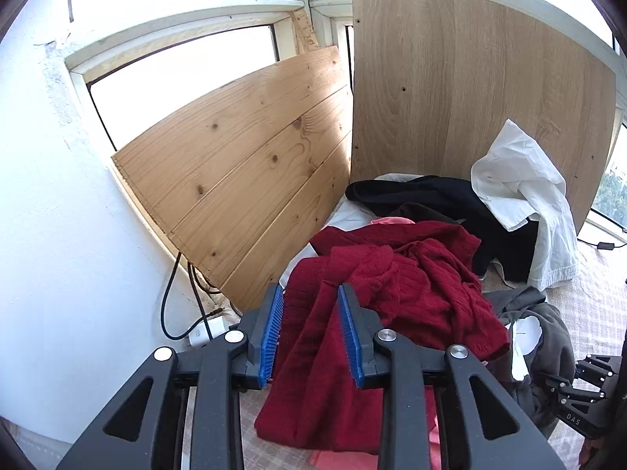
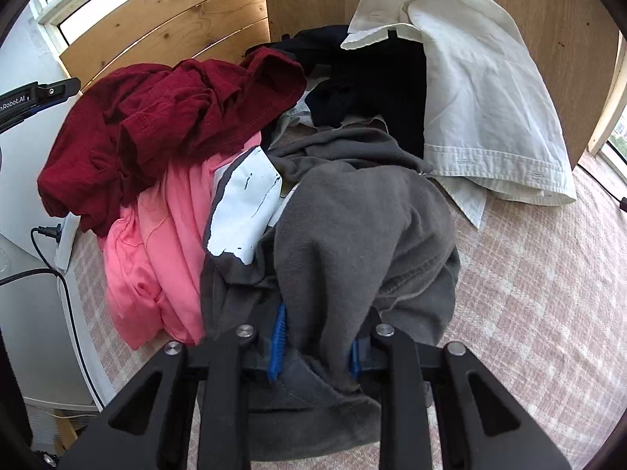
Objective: Fold clothes
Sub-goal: 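Grasp the grey daisy T-shirt with the right gripper and lift it from the pile, then lay the grey T-shirt on the open table with the right gripper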
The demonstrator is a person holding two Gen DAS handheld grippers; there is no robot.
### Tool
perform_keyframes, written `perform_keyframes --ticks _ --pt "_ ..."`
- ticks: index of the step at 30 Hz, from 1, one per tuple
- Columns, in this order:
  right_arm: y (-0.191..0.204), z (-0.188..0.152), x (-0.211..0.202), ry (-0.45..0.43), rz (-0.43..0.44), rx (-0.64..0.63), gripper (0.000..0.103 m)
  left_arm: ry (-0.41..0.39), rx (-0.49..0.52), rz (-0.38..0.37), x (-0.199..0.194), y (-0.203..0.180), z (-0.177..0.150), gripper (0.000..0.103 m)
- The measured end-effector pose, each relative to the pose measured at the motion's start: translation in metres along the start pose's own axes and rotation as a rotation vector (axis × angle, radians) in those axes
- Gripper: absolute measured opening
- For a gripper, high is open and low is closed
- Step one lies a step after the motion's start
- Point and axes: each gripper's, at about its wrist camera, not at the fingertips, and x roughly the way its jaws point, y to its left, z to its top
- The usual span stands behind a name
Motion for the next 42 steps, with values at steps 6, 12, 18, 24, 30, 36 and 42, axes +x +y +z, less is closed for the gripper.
perform_keyframes --ticks 6,12,18,24,30,36,42 --pt "-0.014 0.028 -0.063 -0.131 0.102 0.112 0.014 -0.043 -0.031 -0.027 -0.029 0.015 -0.002 0.029" --pt "0.009 0.071 -0.185 -0.4 0.138 0.033 0.014 -0.072 -0.037 -0.071 -0.045 0.014 -0.003 0.029" --pt "0.017 0.082 -0.275 -0.529 0.181 -0.001 0.014 -0.09 -0.003 -0.099 -0.059 0.007 -0.007 0.03" --pt "-0.038 0.038 -0.295 -0.447 0.239 0.167 0.019 -0.104 0.048 -0.144 -0.069 -0.008 -0.011 0.036" --pt "-0.165 -0.082 -0.224 -0.124 -0.339 0.557 0.052 -0.029 0.19 -0.27 -0.057 -0.068 -0.022 0.037" --pt "-0.184 -0.127 -0.188 -0.059 -0.303 0.606 0.052 0.133 0.382 -0.487 -0.036 -0.17 -0.059 0.038" --pt "-0.178 -0.109 -0.133 0.008 -0.312 0.444 0.052 0.28 0.453 -0.541 -0.012 -0.24 -0.108 0.038"
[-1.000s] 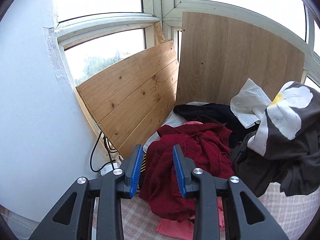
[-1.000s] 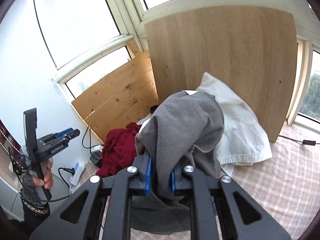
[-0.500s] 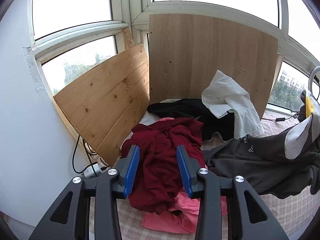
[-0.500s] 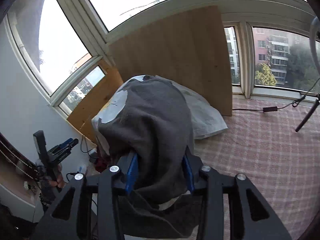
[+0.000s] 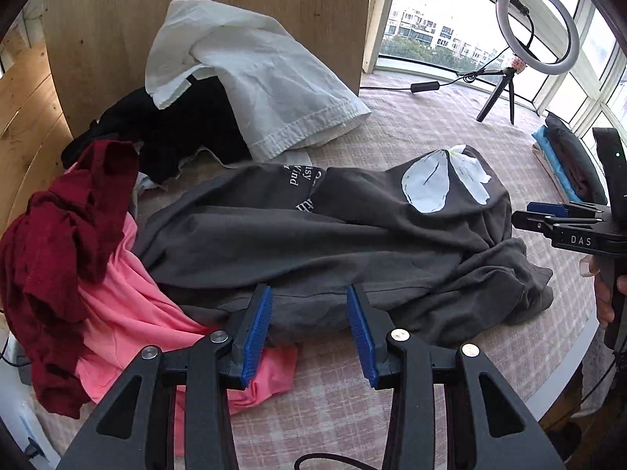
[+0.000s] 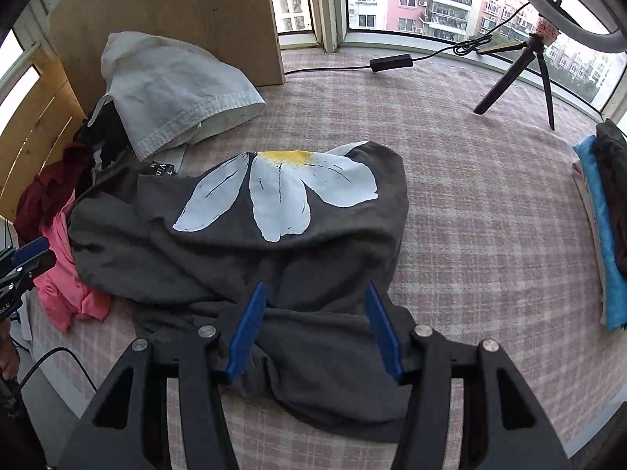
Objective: Fold clothes
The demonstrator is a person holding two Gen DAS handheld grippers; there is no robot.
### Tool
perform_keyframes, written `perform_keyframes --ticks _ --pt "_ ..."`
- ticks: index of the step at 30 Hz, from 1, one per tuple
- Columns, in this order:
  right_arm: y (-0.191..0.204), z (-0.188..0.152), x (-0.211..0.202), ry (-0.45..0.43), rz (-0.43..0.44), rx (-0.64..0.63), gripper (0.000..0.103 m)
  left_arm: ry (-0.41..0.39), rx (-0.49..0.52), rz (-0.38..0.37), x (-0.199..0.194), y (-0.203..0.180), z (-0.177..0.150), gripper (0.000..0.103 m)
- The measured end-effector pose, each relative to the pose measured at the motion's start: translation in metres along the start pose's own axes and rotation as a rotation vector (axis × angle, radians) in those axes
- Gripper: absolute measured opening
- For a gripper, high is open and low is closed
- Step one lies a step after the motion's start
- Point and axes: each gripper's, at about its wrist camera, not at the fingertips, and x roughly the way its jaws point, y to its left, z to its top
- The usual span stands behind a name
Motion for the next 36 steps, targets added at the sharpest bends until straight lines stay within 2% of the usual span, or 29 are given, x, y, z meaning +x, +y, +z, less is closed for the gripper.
perform_keyframes --ticks 3,7,11,12,13,14,18,20,21,22,23,24,26,28,30,32,33,34,35,36 --pt "0.016 0.013 0.029 0.031 -0.006 -0.085 0.052 0.074 -0.031 -0.006 0.024 -0.014 -0.01 0.038" --pt "0.015 0.04 0.052 0.043 -0.035 -0.145 0.052 0.087 -0.072 -0.01 0.018 -0.03 -0.022 0.038" --pt "-0.029 0.068 0.04 0.004 0.016 -0.072 0.052 0.104 -0.064 -0.033 0.016 -0.064 -0.023 0.039" --pt "-0.044 0.071 0.039 0.001 0.006 -0.054 0.052 0.11 -0.057 -0.039 0.017 -0.073 -0.023 0.041" --pt "-0.058 0.074 0.038 -0.001 -0.001 -0.035 0.052 0.11 -0.046 -0.057 0.019 -0.087 -0.022 0.047" --pt "-0.071 0.073 0.04 0.011 0.01 -0.016 0.053 0.113 -0.034 -0.084 0.024 -0.104 -0.02 0.053" --pt "-0.12 0.066 0.049 0.056 0.07 0.058 0.053 0.146 0.024 -0.177 0.053 -0.176 -0.008 0.059" --pt "-0.13 0.062 0.054 0.071 0.109 0.072 0.053 0.165 0.053 -0.156 0.075 -0.205 -0.002 0.06" --pt "-0.135 0.06 0.056 0.078 0.128 0.077 0.053 0.173 0.062 -0.099 0.088 -0.215 0.001 0.059" --pt "-0.137 0.06 0.058 0.078 0.148 0.077 0.053 0.176 0.064 -0.045 0.097 -0.22 0.002 0.048" --pt "-0.138 0.061 0.06 0.077 0.167 0.075 0.053 0.176 0.044 -0.052 0.097 -0.216 0.003 0.037" --pt "-0.137 0.063 0.062 0.075 0.182 0.067 0.053 0.176 0.023 -0.06 0.096 -0.211 0.003 0.036" --pt "-0.13 0.068 0.069 0.077 0.207 0.031 0.053 0.177 -0.02 -0.078 0.093 -0.203 0.004 0.025" --pt "-0.116 0.073 0.082 0.095 0.214 -0.017 0.053 0.168 -0.089 -0.101 0.075 -0.185 0.003 0.02" --pt "-0.102 0.077 0.094 0.111 0.225 -0.065 0.053 0.128 -0.149 -0.091 0.046 -0.167 0.001 0.018" --pt "-0.087 0.075 0.098 0.112 0.28 -0.099 0.053 0.075 -0.181 -0.073 0.012 -0.151 -0.001 0.018" --pt "-0.08 0.074 0.099 0.112 0.312 -0.11 0.051 0.053 -0.186 -0.06 -0.003 -0.144 -0.001 0.018" --pt "-0.076 0.074 0.095 0.111 0.374 -0.09 0.026 0.036 -0.194 -0.04 -0.017 -0.137 -0.002 0.017" --pt "-0.072 0.074 0.091 0.11 0.436 -0.07 0.006 0.02 -0.203 -0.021 -0.031 -0.129 -0.002 0.017" --pt "-0.067 0.074 0.085 0.104 0.493 -0.053 0.006 0.003 -0.208 -0.009 -0.043 -0.123 -0.002 0.017"
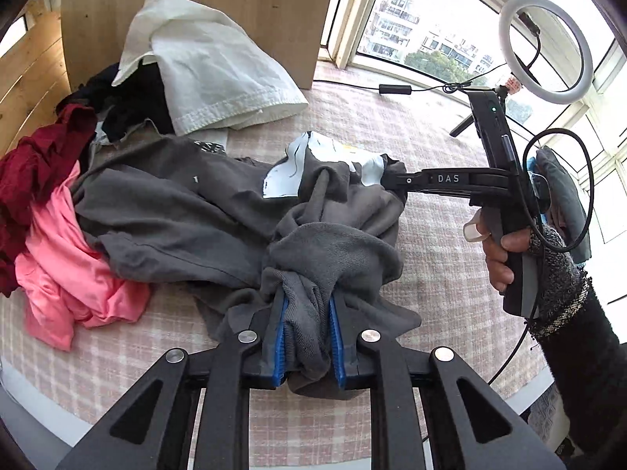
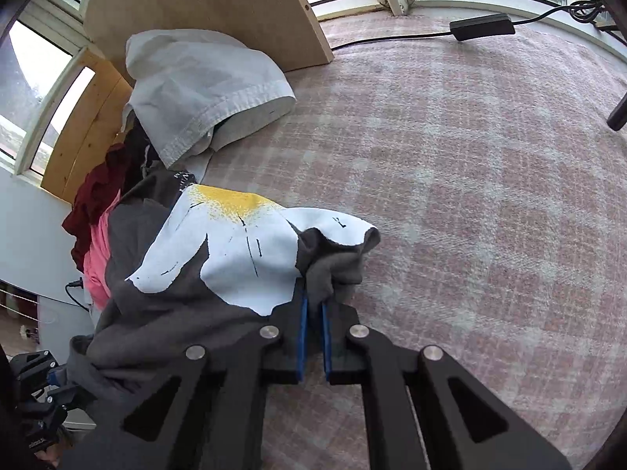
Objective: Fold clothes
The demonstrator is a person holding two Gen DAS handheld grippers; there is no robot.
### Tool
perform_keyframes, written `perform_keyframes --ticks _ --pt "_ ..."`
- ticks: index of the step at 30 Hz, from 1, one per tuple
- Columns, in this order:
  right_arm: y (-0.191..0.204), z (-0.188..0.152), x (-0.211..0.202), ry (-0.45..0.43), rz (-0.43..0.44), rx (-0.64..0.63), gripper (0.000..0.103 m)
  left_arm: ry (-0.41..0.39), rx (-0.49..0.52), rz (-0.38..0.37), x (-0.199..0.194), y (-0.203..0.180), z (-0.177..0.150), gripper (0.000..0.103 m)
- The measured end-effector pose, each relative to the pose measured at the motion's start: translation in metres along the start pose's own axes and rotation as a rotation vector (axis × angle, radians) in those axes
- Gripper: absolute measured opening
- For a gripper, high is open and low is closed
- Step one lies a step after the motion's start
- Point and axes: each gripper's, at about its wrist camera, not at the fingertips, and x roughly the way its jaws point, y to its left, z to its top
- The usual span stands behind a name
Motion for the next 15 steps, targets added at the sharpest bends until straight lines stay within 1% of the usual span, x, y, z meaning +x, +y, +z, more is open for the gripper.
perform_keyframes --ticks 3,4,6,7,8,9,11,12,14,15 --pt "0.037 0.006 -0.034 -0.105 0.056 -0.05 0.006 -0.057 -0.006 0.015 -0.036 0.024 0.008 0.016" --pt "0.052 0.008 -0.053 -0.151 0.063 -0.077 0.006 -0.076 -0.009 0.025 -0.047 0.032 0.012 0.014" --pt "0.079 0.014 -0.095 -0.24 0.07 -0.111 0.006 -0.124 -0.004 0.043 -0.072 0.045 0.015 0.003" --pt "0.093 0.016 -0.119 -0.291 0.055 -0.131 0.006 -0.154 0.003 0.054 -0.084 0.049 0.011 0.0" --pt "0.106 0.015 -0.141 -0.347 0.016 -0.162 0.006 -0.18 0.008 0.049 -0.097 0.052 0.01 0.0" --pt "0.119 0.014 -0.163 -0.401 -0.025 -0.192 0.006 -0.181 0.027 0.022 -0.099 0.049 0.008 0.0" --pt "0.133 0.005 -0.202 -0.474 -0.132 -0.231 0.006 -0.183 0.067 -0.033 -0.104 0.044 0.003 0.0" --pt "0.132 -0.001 -0.217 -0.495 -0.165 -0.227 0.006 -0.184 0.086 -0.061 -0.106 0.041 0.0 0.0" --pt "0.118 -0.015 -0.235 -0.523 -0.235 -0.186 0.006 -0.165 0.135 -0.008 -0.096 0.036 -0.006 0.0" --pt "0.108 -0.022 -0.243 -0.534 -0.272 -0.16 0.006 -0.148 0.131 -0.015 -0.09 0.038 -0.007 0.0"
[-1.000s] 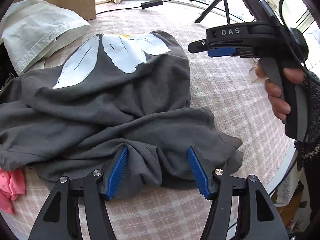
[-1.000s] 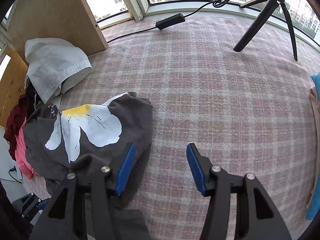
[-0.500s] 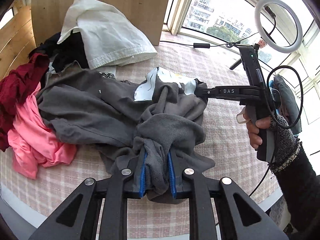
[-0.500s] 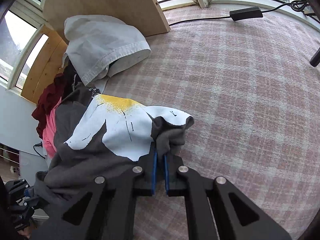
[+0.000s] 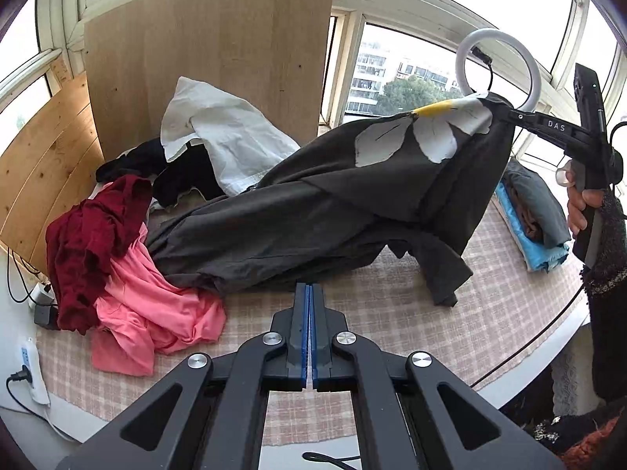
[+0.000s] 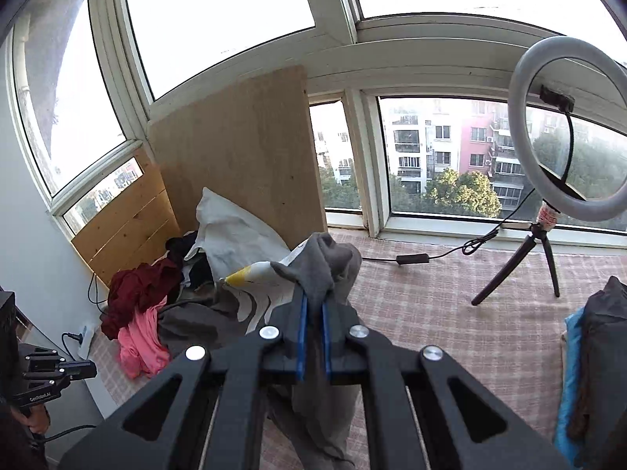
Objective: Fold clothes
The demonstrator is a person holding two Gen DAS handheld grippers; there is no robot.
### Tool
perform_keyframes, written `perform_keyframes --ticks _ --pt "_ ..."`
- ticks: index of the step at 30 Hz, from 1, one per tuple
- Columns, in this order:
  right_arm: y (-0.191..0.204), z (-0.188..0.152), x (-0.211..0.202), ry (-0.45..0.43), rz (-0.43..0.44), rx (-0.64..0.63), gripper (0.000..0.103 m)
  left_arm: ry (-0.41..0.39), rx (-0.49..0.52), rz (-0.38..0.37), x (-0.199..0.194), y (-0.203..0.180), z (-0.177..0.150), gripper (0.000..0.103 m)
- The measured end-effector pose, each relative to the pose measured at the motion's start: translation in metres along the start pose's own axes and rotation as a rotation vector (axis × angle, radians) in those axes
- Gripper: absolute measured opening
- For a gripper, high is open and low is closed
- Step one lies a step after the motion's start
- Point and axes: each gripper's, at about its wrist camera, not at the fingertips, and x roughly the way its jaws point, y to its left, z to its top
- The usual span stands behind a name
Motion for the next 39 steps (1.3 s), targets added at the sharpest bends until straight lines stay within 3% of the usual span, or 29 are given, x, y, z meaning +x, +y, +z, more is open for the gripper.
perform_keyframes --ticks 6,9,11,14,18,19,23,24,26,27,28,29,32,35,39 --pt "-0.095 -0.056 -0.058 0.015 -0.148 0.226 0.006 0.093 -0.044 -0.012 0.039 0.026 -0.007 0.003" --pt "-0.142 -0.103 -0.067 0.091 -0.313 0.322 0.006 0.16 -0.076 -0.009 0.068 0.044 -0.004 0.002" --pt "-0.167 -0.133 -0.064 0.172 -0.383 0.375 0.006 0.2 -0.076 -0.014 0.089 0.048 -0.001 0.012" --pt "-0.18 -0.159 -0.055 0.256 -0.431 0.372 0.006 0.236 -0.057 -0.024 0.121 0.047 0.008 0.028" --pt "-0.178 -0.166 -0.05 0.271 -0.469 0.353 0.006 0.275 -0.112 -0.012 0.155 0.058 0.02 0.031" --pt "-0.176 -0.163 -0.049 0.267 -0.473 0.339 0.006 0.282 -0.098 -0.043 0.161 0.057 0.024 0.031" --pt "-0.168 -0.15 -0.044 0.253 -0.485 0.315 0.006 0.278 0.054 -0.056 0.192 0.023 0.04 0.059" --pt "-0.166 -0.148 -0.042 0.248 -0.485 0.314 0.006 0.3 0.08 -0.065 0.203 0.014 0.04 0.06" --pt "-0.168 -0.142 -0.042 0.234 -0.479 0.334 0.006 0.346 0.121 -0.074 0.225 0.001 0.039 0.056" --pt "-0.168 -0.139 -0.044 0.224 -0.471 0.343 0.006 0.364 0.132 -0.064 0.235 -0.002 0.038 0.048" --pt "-0.167 -0.134 -0.047 0.213 -0.466 0.343 0.006 0.38 0.143 -0.061 0.242 -0.005 0.036 0.018" --pt "-0.166 -0.13 -0.049 0.202 -0.461 0.342 0.006 0.377 0.146 -0.073 0.241 -0.004 0.035 0.003" --pt "-0.153 -0.102 -0.053 0.15 -0.432 0.303 0.006 0.354 0.154 -0.108 0.227 -0.002 0.034 0.003" --pt "-0.127 -0.065 -0.053 0.092 -0.394 0.215 0.006 0.282 0.113 -0.143 0.18 0.016 0.034 0.002" --pt "-0.07 -0.009 -0.056 0.003 -0.32 0.045 0.006 0.171 0.063 -0.118 0.098 0.055 0.021 0.002"
